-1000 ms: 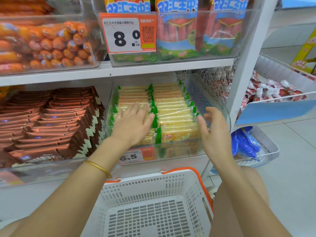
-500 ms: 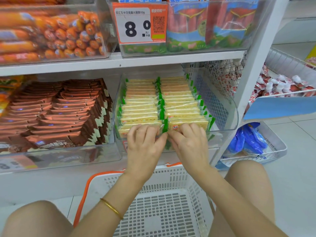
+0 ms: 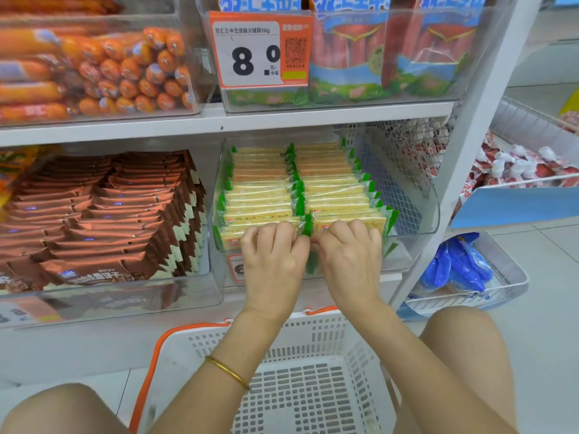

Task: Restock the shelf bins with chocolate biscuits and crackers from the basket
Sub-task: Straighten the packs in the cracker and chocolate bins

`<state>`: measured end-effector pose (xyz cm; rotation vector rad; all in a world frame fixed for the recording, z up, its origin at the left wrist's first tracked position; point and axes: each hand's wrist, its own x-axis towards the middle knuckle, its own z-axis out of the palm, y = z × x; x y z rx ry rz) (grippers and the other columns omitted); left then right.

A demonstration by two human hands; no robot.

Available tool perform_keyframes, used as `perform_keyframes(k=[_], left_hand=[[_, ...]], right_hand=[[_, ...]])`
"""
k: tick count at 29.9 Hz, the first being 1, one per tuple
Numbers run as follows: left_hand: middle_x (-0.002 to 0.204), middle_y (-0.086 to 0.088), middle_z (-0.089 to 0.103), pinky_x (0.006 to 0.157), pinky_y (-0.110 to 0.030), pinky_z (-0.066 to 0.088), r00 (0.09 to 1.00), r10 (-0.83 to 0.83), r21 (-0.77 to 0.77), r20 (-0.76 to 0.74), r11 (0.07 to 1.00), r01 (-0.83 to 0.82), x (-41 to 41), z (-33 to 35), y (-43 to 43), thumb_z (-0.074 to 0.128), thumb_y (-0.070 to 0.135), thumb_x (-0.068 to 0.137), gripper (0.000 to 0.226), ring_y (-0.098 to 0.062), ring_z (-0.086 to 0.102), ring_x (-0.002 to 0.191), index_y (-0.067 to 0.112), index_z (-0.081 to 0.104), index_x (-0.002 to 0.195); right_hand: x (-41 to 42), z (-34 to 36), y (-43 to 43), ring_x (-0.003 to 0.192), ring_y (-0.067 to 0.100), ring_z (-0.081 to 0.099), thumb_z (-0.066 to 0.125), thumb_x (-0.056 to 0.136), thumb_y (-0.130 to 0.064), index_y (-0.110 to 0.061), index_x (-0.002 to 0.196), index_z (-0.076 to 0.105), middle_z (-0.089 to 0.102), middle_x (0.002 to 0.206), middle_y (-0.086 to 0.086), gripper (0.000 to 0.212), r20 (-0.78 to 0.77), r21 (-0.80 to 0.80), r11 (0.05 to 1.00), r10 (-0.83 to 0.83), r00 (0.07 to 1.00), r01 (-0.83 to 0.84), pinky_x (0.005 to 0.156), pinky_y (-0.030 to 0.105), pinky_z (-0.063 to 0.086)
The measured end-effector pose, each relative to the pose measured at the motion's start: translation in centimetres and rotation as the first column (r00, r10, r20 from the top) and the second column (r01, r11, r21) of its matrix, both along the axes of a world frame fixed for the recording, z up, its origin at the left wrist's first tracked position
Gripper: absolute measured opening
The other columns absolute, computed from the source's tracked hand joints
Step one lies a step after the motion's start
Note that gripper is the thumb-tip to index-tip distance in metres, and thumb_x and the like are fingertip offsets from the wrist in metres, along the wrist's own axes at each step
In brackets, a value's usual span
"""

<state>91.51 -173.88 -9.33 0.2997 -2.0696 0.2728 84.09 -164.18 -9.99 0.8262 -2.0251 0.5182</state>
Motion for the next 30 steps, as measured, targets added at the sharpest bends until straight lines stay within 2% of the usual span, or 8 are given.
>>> perform_keyframes(k=[6,13,17,21,24,27,28,30], left_hand=[[0.073,-0.004,0.052,0.082,-0.04,0.033,1.0,0.017,0.0,0.015,1.0,-0.017,-1.9,0.6,-1.5,0.054,0.002,0.083,0.023,-0.023,0.041,0.08,0.016,0.061,0.066],[0.073,-0.004,0.052,0.081,-0.039,0.033,0.999,0.028,0.026,0.037,0.999,-0.029,-2.6,0.2,-2.0,0.058,0.004,0.081,0.018,-0.023,0.04,0.079,0.017,0.063,0.069],[0.072,-0.004,0.051,0.081,-0.038,0.033,0.997,0.014,0.025,0.079,1.0,-0.016,-2.9,-0.4,-1.5,0.056,0.004,0.079,0.019,-0.023,0.039,0.078,0.017,0.062,0.067],[0.074,-0.003,0.052,0.079,-0.037,0.033,0.994,0.008,0.047,0.111,0.999,-0.013,-2.6,-0.9,-1.2,0.061,0.005,0.08,0.016,-0.023,0.041,0.079,0.017,0.064,0.07],[0.074,-0.003,0.054,0.075,-0.036,0.033,0.997,-0.063,0.065,0.053,0.996,0.06,-1.6,-0.1,-1.4,0.067,0.005,0.079,0.014,-0.022,0.041,0.079,0.018,0.066,0.071],[0.093,-0.008,0.061,0.079,-0.037,0.035,0.994,-0.11,0.174,0.008,0.979,0.107,-1.7,1.9,-3.0,0.064,0.014,0.084,0.01,-0.024,0.044,0.093,0.015,0.07,0.091],[0.106,-0.011,0.062,0.087,-0.039,0.036,0.994,-0.089,0.219,0.057,0.973,0.075,-2.2,2.6,-3.8,0.059,0.019,0.087,0.02,-0.026,0.045,0.104,0.014,0.069,0.103],[0.137,-0.014,0.051,0.108,-0.044,0.027,0.951,-0.075,0.308,0.299,0.951,-0.021,-3.3,3.9,-5.0,0.036,0.036,0.093,0.047,-0.028,0.037,0.132,0.013,0.057,0.129]], right_hand=[[-1.9,0.6,-1.6,0.071,0.017,0.033,0.072,0.078,-0.02,-0.02,0.062,0.066,0.052,0.064,-0.002,0.016,-0.018,0.015,1.0,-0.006,1.0,0.006,0.063,0.031,0.019],[-2.8,-0.1,-1.9,0.069,0.018,0.038,0.074,0.078,-0.02,-0.019,0.066,0.066,0.054,0.066,-0.002,0.015,-0.034,-0.002,1.0,-0.024,0.999,0.024,0.062,0.032,0.022],[-3.0,-0.7,-1.5,0.07,0.018,0.034,0.076,0.077,-0.017,-0.019,0.066,0.066,0.053,0.065,-0.002,0.015,-0.017,0.021,1.0,-0.017,1.0,0.018,0.063,0.032,0.022],[-2.9,-0.9,-1.0,0.071,0.018,0.034,0.074,0.078,-0.02,-0.019,0.068,0.067,0.054,0.066,-0.002,0.012,-0.015,0.055,0.998,0.002,1.0,-0.001,0.064,0.031,0.022],[-2.7,-0.3,-0.6,0.071,0.019,0.035,0.077,0.075,-0.013,-0.017,0.069,0.068,0.052,0.067,0.001,0.012,-0.024,0.04,0.997,0.072,0.997,-0.071,0.063,0.031,0.021],[-3.2,2.5,-0.4,0.074,0.023,0.042,0.067,0.083,-0.015,-0.016,0.08,0.07,0.056,0.073,0.004,0.005,-0.038,-0.076,0.991,0.108,0.993,-0.111,0.065,0.033,0.026],[-3.8,3.5,-0.8,0.08,0.024,0.048,0.063,0.084,-0.018,-0.016,0.087,0.071,0.061,0.08,0.005,0.009,-0.012,-0.085,0.995,0.06,0.998,-0.061,0.069,0.034,0.03],[-4.9,4.7,-1.9,0.104,0.029,0.056,0.049,0.088,-0.031,-0.014,0.11,0.067,0.066,0.108,0.007,0.033,0.131,0.057,0.997,-0.057,0.99,0.05,0.089,0.041,0.038]])
